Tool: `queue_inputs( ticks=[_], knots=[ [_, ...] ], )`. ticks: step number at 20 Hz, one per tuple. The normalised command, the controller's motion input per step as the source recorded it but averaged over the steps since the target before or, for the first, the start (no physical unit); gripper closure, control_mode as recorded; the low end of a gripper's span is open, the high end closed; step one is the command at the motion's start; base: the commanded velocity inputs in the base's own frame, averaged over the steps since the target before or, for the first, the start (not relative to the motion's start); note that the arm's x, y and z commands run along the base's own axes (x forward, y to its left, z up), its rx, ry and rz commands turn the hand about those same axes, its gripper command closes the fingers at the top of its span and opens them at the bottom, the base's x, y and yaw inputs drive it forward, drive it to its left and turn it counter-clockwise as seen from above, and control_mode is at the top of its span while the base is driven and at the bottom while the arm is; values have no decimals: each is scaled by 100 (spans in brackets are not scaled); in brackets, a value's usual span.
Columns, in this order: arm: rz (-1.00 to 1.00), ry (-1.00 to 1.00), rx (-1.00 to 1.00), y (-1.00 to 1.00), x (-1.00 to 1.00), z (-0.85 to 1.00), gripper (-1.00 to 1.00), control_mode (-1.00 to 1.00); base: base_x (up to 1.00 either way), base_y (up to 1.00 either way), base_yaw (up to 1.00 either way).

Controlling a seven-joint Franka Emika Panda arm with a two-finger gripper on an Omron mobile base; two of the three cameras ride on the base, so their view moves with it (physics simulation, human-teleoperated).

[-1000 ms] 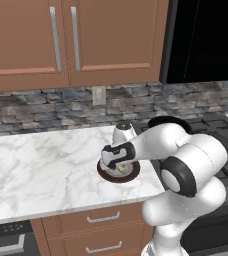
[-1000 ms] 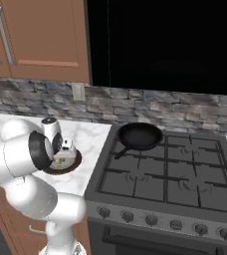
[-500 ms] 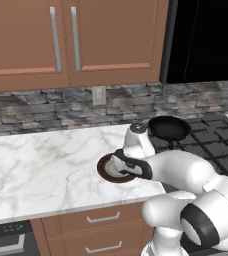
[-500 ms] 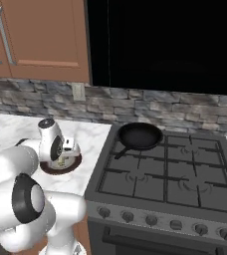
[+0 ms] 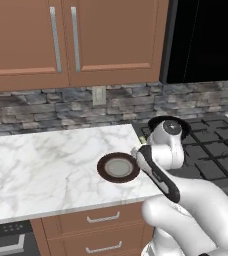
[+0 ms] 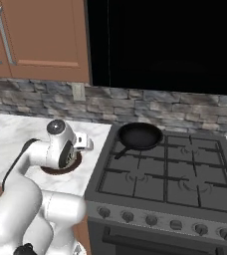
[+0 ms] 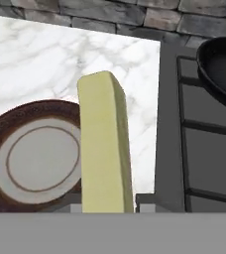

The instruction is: Pick up the butter stick and place it in the pan. Then turn on the burner for the pan.

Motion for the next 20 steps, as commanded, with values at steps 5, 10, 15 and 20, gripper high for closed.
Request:
queue_inputs(
  ticks=[5,10,15,20],
  knots=[
    [0,-7,15,-88,0,45,100,-100,0,0,0],
    [0,-9,17,-94,0,27,100,-100,0,0,0],
    [0,-2,22,-90,6,21,100,-100,0,0,0],
    [0,0,27,-78,19,2,100,-100,0,0,0]
  ],
)
